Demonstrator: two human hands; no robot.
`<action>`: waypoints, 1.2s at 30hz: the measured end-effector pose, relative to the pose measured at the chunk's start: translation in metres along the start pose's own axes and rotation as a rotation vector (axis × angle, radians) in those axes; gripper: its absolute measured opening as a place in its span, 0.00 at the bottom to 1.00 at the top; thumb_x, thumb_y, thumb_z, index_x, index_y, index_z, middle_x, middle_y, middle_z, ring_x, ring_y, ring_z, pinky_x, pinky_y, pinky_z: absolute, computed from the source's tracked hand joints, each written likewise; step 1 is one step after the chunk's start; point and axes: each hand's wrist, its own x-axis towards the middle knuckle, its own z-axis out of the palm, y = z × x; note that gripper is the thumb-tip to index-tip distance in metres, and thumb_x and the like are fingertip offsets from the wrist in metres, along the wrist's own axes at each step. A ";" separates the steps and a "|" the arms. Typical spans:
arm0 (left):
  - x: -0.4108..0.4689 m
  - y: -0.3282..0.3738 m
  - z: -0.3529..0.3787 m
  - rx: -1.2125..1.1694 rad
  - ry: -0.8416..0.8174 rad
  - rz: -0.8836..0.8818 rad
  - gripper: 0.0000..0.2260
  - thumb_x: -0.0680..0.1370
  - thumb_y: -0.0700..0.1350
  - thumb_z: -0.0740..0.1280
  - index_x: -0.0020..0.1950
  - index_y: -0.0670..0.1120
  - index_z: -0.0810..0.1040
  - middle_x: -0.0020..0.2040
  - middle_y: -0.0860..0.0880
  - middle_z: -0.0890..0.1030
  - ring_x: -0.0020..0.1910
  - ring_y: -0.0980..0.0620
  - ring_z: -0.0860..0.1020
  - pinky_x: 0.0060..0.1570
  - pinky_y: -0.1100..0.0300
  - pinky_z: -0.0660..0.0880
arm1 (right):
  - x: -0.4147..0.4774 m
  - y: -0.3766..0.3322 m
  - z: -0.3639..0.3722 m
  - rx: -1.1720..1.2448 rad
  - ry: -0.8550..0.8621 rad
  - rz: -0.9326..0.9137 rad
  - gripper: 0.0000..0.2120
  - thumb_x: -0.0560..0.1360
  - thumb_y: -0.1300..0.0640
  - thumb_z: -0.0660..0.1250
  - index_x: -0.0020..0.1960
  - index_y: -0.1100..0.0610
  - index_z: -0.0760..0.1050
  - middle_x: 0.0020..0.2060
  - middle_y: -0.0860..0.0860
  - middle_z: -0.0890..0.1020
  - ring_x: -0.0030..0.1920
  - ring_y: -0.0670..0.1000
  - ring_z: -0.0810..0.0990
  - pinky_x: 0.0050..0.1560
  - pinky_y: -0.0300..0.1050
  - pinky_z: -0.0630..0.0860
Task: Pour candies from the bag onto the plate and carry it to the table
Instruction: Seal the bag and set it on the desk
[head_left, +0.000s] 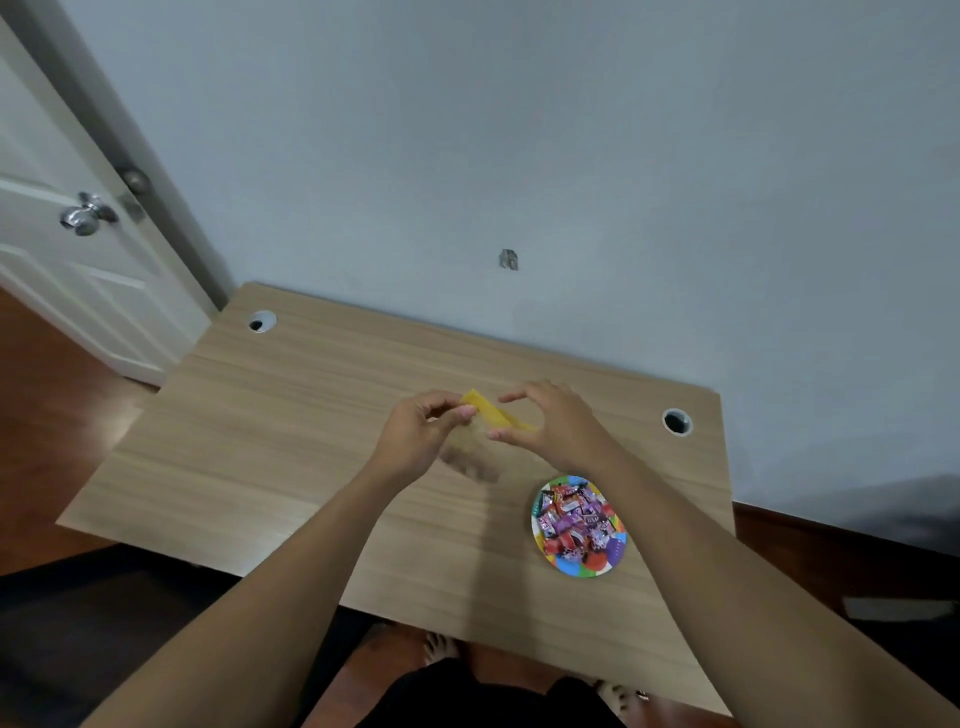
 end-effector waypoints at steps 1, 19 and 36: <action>0.001 0.003 -0.002 -0.047 0.007 -0.010 0.04 0.77 0.40 0.77 0.50 0.41 0.87 0.44 0.40 0.87 0.44 0.52 0.82 0.49 0.65 0.77 | 0.005 -0.007 0.003 0.022 0.001 -0.005 0.22 0.71 0.33 0.75 0.58 0.45 0.84 0.57 0.42 0.86 0.60 0.47 0.82 0.66 0.55 0.77; 0.005 0.004 -0.030 0.013 0.190 0.012 0.04 0.77 0.38 0.75 0.45 0.46 0.84 0.45 0.49 0.87 0.49 0.50 0.84 0.53 0.57 0.78 | 0.033 -0.065 0.021 0.114 0.024 -0.152 0.06 0.77 0.44 0.72 0.43 0.42 0.78 0.38 0.42 0.83 0.42 0.47 0.82 0.48 0.51 0.81; 0.025 0.024 -0.020 -0.082 0.341 -0.084 0.04 0.78 0.38 0.74 0.44 0.43 0.83 0.39 0.53 0.83 0.37 0.63 0.78 0.44 0.64 0.75 | 0.033 -0.055 0.012 0.076 0.158 -0.101 0.11 0.78 0.42 0.73 0.48 0.49 0.83 0.40 0.45 0.85 0.42 0.50 0.82 0.45 0.54 0.80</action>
